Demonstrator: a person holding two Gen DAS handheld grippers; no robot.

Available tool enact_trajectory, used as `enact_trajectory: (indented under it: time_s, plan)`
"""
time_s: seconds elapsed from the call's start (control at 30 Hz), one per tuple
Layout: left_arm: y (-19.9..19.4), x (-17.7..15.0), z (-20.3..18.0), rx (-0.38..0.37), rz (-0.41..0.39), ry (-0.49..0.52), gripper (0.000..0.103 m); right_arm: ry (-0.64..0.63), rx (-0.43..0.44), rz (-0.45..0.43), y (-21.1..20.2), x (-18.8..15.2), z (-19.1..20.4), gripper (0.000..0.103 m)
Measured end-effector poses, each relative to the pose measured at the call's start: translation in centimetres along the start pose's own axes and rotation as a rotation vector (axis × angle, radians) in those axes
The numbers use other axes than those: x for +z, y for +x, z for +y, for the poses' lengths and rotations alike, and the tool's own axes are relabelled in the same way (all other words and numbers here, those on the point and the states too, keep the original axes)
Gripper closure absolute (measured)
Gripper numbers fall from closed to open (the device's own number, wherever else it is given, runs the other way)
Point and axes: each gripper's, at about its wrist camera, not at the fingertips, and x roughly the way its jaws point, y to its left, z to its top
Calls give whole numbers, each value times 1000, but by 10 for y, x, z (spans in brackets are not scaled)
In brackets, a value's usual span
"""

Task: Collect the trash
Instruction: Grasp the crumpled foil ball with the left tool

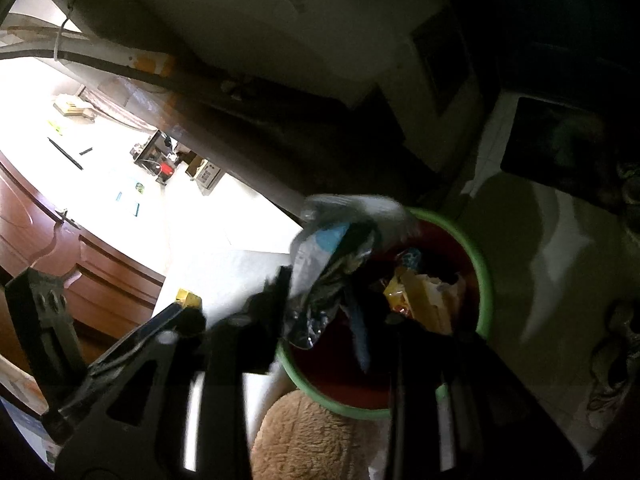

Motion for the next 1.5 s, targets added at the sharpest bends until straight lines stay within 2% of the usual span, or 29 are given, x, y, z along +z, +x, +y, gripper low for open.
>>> enact_trajectory:
  time_s: [0.03, 0.07, 0.23, 0.33, 0.47, 0.57, 0.67, 0.77, 0.87, 1.0, 1.07, 1.1, 1.13, 1.2, 1.23, 1.33, 1.43, 1.5]
  plan:
    - [-1, -1, 2, -1, -7, 1, 11, -2, -6, 0, 0, -1, 0, 49]
    - [-4, -3, 4, 3, -9, 1, 11, -3, -11, 0, 1, -2, 2, 41]
    - [-22, -9, 31, 67, -40, -28, 11, -21, -23, 14, 6, -7, 12, 38]
    - [-41, -14, 61, 163, -87, -44, 11, -45, -23, 28, 11, -13, 26, 36]
    - [-64, -19, 131, 343, -119, -110, 11, -104, -7, 68, 27, -22, 50, 36]
    - [-75, -27, 199, 496, -101, -207, 11, -139, 25, 113, 44, -35, 73, 33]
    - [-82, -39, 265, 598, -73, -319, 12, -182, 42, 165, 61, -53, 96, 33]
    - [-77, -43, 317, 669, -5, -397, 18, -216, 55, 214, 78, -70, 118, 33]
    - [-65, -42, 349, 668, 37, -435, 18, -234, 65, 250, 91, -82, 136, 32]
    - [-41, -40, 375, 658, 83, -439, 18, -270, 60, 289, 101, -96, 156, 32]
    - [-32, -40, 389, 614, 106, -480, 21, -289, 53, 296, 103, -100, 164, 32]
    - [-29, -43, 396, 590, 114, -504, 42, -301, 50, 299, 104, -102, 169, 32]
    - [-25, -47, 401, 595, 140, -522, 52, -310, 46, 300, 104, -101, 172, 32]
    - [-30, -48, 398, 585, 117, -514, 58, -323, 40, 307, 109, -104, 178, 32]
    - [-39, -53, 395, 552, 92, -516, 60, -328, 40, 314, 113, -106, 182, 32]
    - [-66, -65, 381, 520, 32, -529, 61, -354, 39, 335, 131, -110, 196, 30]
    - [-100, -79, 348, 559, -6, -479, 61, -357, 45, 364, 158, -116, 216, 27]
    - [-129, -88, 323, 551, -51, -451, 60, -336, 68, 390, 180, -121, 230, 27]
